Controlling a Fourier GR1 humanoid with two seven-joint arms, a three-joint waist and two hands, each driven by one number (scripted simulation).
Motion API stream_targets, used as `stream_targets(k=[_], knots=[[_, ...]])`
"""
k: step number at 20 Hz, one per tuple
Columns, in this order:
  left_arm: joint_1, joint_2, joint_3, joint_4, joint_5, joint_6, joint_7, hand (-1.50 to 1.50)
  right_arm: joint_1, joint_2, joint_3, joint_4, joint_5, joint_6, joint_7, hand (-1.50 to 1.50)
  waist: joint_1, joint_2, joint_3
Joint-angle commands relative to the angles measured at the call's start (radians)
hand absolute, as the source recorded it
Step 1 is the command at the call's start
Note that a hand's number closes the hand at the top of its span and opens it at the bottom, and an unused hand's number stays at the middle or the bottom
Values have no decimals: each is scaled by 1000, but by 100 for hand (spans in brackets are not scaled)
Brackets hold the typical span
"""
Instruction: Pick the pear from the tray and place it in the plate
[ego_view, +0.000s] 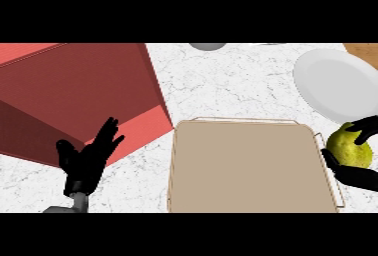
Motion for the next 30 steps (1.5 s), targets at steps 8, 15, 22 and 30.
stream_targets(k=[8, 15, 22, 30], knots=[[-32, -50, -26, 96, -41, 16, 2, 0, -394, -53, -227, 699, -49, -44, -315, 150, 22, 16, -4], [-7, -28, -25, 65, -29, -21, 7, 0, -668, -142, -276, 1099, -6, -60, -442, 150, 60, 26, -3], [-55, -18, -26, 47, -35, -33, 26, 0, -747, -233, -252, 1365, 70, -25, -412, 150, 81, 40, -2], [-77, -53, -40, 73, -41, -19, 21, 0, -797, -218, -160, 1499, 166, 81, -441, -150, 96, 52, 3]])
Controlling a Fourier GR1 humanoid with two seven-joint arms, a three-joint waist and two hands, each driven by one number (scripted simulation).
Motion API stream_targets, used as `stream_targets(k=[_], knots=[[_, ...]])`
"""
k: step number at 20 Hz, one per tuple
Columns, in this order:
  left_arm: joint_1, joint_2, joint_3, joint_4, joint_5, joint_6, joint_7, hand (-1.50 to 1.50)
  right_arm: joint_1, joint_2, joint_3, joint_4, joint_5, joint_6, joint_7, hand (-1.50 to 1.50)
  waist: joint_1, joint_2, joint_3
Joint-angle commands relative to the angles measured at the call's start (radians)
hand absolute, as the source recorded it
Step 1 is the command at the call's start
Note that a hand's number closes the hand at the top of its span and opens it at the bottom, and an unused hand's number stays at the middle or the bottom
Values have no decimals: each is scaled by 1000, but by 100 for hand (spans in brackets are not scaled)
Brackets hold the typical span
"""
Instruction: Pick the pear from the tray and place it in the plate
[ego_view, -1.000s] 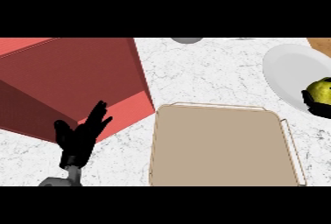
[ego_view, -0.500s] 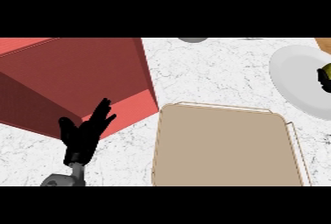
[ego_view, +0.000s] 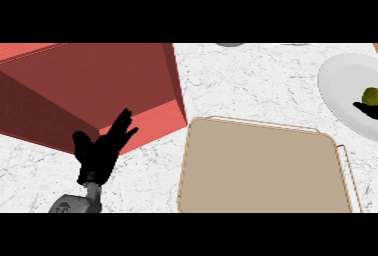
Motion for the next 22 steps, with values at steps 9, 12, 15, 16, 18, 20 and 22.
stream_targets(k=[9, 12, 15, 16, 18, 20, 22], knots=[[9, 19, 24, 35, 5, -2, 25, 0, -85, 18, -166, 109, -166, 190, -178, -150, -15, 7, 1], [30, 21, 8, -12, 3, -4, 44, 0, -58, -20, -215, 145, -208, 230, -195, -150, -14, 6, 2], [33, 2, 5, 19, -2, 6, 27, 0, -56, -62, -239, 176, -232, 326, -177, -150, -31, 4, -1], [50, 40, 36, 18, 23, -26, 23, 0, -62, -105, -242, 181, -238, 402, -156, -150, -28, 2, -1], [21, 7, 25, 25, 9, 12, 48, 0, -34, -140, -233, 186, -232, 499, -177, -150, -45, 1, 0], [50, -3, -2, 25, -4, 2, 20, 0, -19, -143, -236, 193, -237, 575, -193, -150, -44, 0, 0], [14, 6, 26, 31, 5, 13, 45, 0, 6, -193, -221, 193, -222, 669, -199, -150, -57, 1, 0]])
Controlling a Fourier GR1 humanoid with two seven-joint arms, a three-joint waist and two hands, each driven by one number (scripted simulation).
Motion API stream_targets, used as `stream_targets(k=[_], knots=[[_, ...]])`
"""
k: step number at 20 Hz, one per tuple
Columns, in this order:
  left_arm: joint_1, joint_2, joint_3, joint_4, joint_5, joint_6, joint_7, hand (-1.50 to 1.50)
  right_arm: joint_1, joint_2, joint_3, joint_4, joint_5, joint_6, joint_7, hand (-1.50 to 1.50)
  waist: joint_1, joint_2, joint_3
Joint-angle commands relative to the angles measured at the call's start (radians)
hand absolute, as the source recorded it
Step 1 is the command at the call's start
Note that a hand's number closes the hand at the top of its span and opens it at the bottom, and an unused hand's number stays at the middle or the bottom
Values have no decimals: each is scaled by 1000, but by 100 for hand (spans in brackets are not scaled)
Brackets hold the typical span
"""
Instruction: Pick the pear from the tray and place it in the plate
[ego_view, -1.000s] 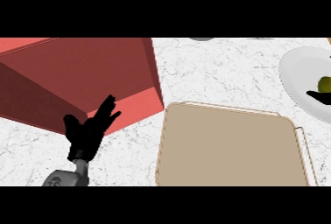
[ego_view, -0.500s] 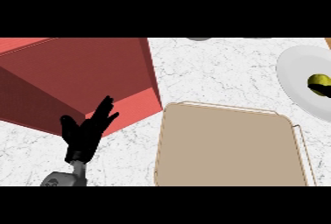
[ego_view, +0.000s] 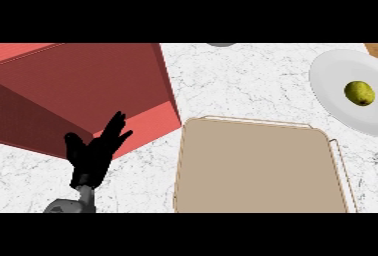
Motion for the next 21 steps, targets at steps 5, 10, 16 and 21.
stream_targets(k=[5, 10, 16, 21], knots=[[42, -21, -24, 28, -16, 6, -2, 0, 113, -48, 37, -11, 31, 225, -101, -150, -13, -2, -5], [26, -19, 1, 38, -11, 16, -6, 0, 190, -69, 66, -42, 62, 215, -157, -150, -24, -3, -4], [59, -21, -2, 51, -14, 11, -20, 0, 263, -103, 90, -67, 81, 229, -216, -150, -33, -8, -5], [66, -13, -2, 31, -10, -2, -23, 0, 292, -95, 93, -70, 79, 212, -241, -150, -29, -10, -5]])
